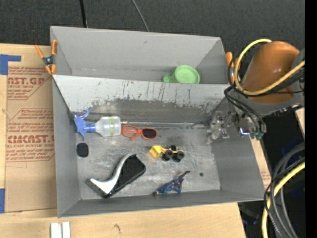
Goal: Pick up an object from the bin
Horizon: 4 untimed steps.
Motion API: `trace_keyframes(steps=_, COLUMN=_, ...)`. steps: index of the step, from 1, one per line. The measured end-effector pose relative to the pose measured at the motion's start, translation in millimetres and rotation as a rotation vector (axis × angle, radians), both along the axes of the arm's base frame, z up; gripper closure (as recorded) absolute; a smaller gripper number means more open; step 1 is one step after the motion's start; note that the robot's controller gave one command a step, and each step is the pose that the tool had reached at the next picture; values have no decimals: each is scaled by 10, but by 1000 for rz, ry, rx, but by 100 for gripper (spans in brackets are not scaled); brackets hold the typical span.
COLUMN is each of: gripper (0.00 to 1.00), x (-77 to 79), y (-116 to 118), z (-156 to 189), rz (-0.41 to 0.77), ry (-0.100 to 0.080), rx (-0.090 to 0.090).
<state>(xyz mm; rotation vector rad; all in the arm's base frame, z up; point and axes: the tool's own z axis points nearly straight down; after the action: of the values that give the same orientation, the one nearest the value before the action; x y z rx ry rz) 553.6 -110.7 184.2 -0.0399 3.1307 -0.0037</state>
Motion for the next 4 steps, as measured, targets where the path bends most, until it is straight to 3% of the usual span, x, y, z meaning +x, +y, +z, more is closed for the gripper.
trace_keyframes(steps=1, gripper=100, x=-2, y=142, z=-87, rz=-23, ry=15, rx=4)
trace_keyframes(steps=2, gripper=0, x=66, y=255, z=-515, rz=42, ry=11, rx=3)
trace_keyframes(steps=3, gripper=0, x=67, y=253, z=-511, rz=43, ry=10, rx=3)
trace_keyframes(steps=4, gripper=100, x=104, y=794, z=-1089, rz=147, ry=6, rx=-1)
